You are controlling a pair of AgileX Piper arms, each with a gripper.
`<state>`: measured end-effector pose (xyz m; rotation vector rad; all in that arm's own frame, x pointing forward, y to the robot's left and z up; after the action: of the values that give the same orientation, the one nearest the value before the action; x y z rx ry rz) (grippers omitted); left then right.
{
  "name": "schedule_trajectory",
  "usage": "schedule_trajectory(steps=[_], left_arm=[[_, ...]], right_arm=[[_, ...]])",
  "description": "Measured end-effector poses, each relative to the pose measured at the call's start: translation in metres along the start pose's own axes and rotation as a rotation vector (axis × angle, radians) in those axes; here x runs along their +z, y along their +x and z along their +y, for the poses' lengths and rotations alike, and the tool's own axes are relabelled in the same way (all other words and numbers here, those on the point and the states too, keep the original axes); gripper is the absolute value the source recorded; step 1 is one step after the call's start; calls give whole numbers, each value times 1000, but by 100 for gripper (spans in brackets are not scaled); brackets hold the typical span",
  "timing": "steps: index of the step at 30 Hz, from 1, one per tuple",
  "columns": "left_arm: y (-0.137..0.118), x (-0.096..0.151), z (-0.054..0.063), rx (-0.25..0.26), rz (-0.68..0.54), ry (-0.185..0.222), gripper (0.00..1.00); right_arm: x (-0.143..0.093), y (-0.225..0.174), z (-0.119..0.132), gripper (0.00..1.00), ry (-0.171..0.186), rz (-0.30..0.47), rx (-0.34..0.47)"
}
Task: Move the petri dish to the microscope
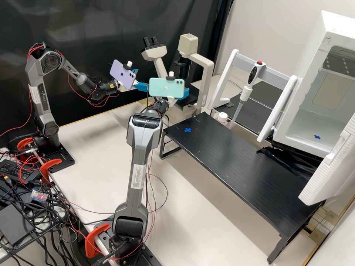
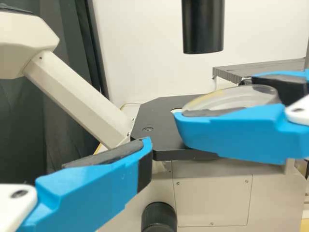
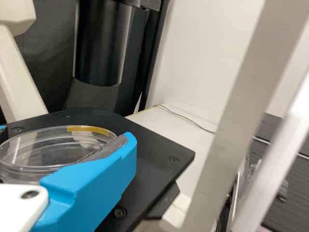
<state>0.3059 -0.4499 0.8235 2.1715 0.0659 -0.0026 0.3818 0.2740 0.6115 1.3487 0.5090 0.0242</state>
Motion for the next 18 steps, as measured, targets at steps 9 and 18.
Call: schedule_trajectory(steps=[9,18], left_arm=[[0,0,0,0,0,0,100],[0,0,0,0,0,0,100]], right_arm=[[1,27,3,0,14,-50,-21],[16,48,-1,0,50,-134,-49]])
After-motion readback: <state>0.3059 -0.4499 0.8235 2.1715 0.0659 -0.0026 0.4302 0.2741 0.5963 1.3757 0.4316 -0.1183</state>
